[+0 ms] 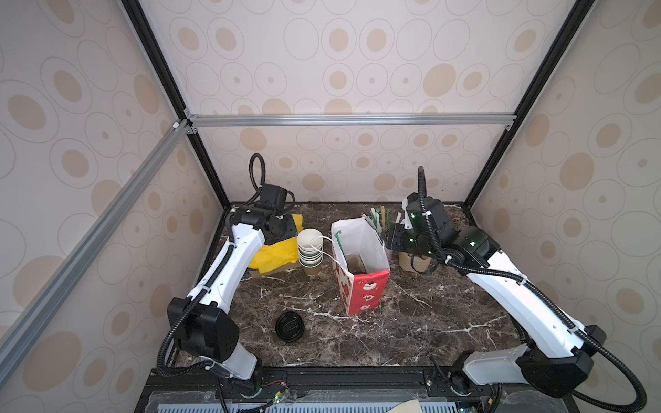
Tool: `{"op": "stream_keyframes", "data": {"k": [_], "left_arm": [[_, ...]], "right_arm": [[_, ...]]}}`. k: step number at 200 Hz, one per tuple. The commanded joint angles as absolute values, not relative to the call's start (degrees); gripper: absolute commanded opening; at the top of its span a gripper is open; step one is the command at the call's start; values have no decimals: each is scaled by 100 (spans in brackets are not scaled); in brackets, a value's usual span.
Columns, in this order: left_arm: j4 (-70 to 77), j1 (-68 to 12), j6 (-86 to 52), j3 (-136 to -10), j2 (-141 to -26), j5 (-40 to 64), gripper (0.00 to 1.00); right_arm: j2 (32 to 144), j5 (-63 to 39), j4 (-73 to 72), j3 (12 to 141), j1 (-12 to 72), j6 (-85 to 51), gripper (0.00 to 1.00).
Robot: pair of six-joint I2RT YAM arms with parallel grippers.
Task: Pack a coffee takeout order
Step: Pick up the napkin from the napkin box.
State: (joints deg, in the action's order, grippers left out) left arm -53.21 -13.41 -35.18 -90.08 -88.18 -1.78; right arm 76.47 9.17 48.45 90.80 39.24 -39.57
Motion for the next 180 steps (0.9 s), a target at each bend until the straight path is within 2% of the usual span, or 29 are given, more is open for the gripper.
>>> {"op": "stream_keyframes", "data": {"k": [1,62,95,145,180], "left_arm": [[-5638,-1146,-3647,-8730,-8340,-678,56],[-4958,-191,-4281,-7280,-7571,-388,53],[-4691,245,-4250,-6929,-7507,-370,50],[-4430,452,-4135,-6424,-7539,-556,49],[-3898,480,-4016,-6091,-7647,-19,45]], "right_arm": [[7447,1080,4819,8948,3896,-4032,43],[7499,1080,4755,8918,3870,-4044,43],[7522,1081,4764,8968,3867,-4007,43],[7548,1081,4738,8999,3864,-3975,43],[7586,1026,4711,9013,3859,-3940,43]]}}
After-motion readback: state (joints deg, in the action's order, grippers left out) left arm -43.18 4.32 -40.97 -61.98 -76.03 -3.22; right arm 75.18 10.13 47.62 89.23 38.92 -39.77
